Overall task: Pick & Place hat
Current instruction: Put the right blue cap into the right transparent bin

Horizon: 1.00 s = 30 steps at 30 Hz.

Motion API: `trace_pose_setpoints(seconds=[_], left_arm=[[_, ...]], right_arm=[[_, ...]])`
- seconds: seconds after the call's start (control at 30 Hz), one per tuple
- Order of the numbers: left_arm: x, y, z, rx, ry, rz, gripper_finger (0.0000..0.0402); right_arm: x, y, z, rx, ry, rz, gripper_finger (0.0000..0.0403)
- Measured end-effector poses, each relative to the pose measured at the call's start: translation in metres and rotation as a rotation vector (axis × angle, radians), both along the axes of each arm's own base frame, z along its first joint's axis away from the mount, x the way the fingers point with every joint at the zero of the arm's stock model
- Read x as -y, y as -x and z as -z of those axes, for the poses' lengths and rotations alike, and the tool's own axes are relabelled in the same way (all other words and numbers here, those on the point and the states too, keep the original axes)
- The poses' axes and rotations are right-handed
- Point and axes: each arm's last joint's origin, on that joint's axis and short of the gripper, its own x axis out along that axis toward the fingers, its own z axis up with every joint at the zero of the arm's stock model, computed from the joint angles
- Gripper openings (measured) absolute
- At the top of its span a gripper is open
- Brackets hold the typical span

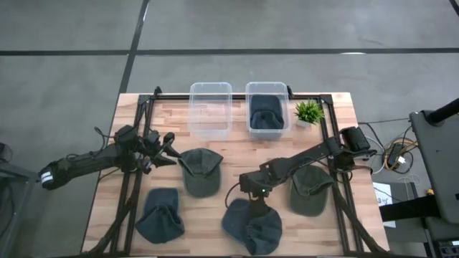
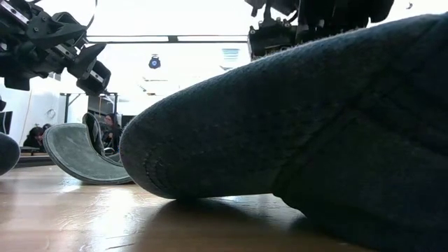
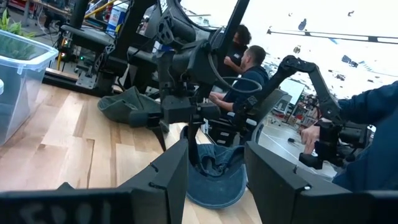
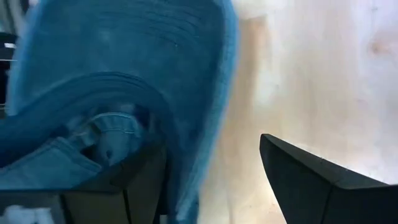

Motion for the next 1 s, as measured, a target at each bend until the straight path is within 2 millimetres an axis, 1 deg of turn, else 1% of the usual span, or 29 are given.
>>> trace_pose_setpoints(seconds=[0.07,0.13,0.27,0.33,0.4,0.6,0.73,0.87,0.93,1.0], left_arm=[[0.000,0.000,0.000,0.000,0.000,0.000,0.0151],[0.000,0.000,0.000,0.000,0.000,0.000,0.0151],[0.000,0.000,0.000,0.000,0.000,0.000,0.0151],[0.000,0.000,0.000,0.000,0.000,-0.001,0.0151],[0.000,0.000,0.000,-0.002,0.001,-0.001,0.0151],[0.000,0.000,0.001,-0.007,0.003,-0.001,0.0151],[0.000,0.000,0.001,-0.012,0.004,-0.001,0.0151],[0.000,0.000,0.001,-0.005,-0.012,-0.002,0.0151],[0.000,0.000,0.001,-0.004,-0.016,-0.002,0.0151],[0.000,0.000,0.001,-0.005,-0.016,-0.002,0.0151]], right_arm=[[-0.001,-0.002,0.001,0.020,-0.032,-0.003,0.0250],[-0.002,-0.002,0.005,0.006,-0.037,0.002,0.0245],[-0.003,-0.003,0.017,-0.033,-0.040,0.016,0.0229],[-0.004,-0.004,0.025,-0.066,-0.059,0.009,0.0218],[-0.005,-0.005,0.034,-0.096,-0.070,0.002,0.0204],[-0.005,-0.008,0.038,-0.105,-0.071,0.002,0.0140],[-0.006,-0.009,0.034,-0.087,-0.068,0.002,0.0085],[-0.006,-0.008,0.021,-0.054,-0.078,-0.001,0.0026],[-0.005,-0.006,0.011,-0.032,-0.084,0.000,0.0017],[-0.004,-0.003,-0.003,-0.001,-0.097,0.015,0.0015]])
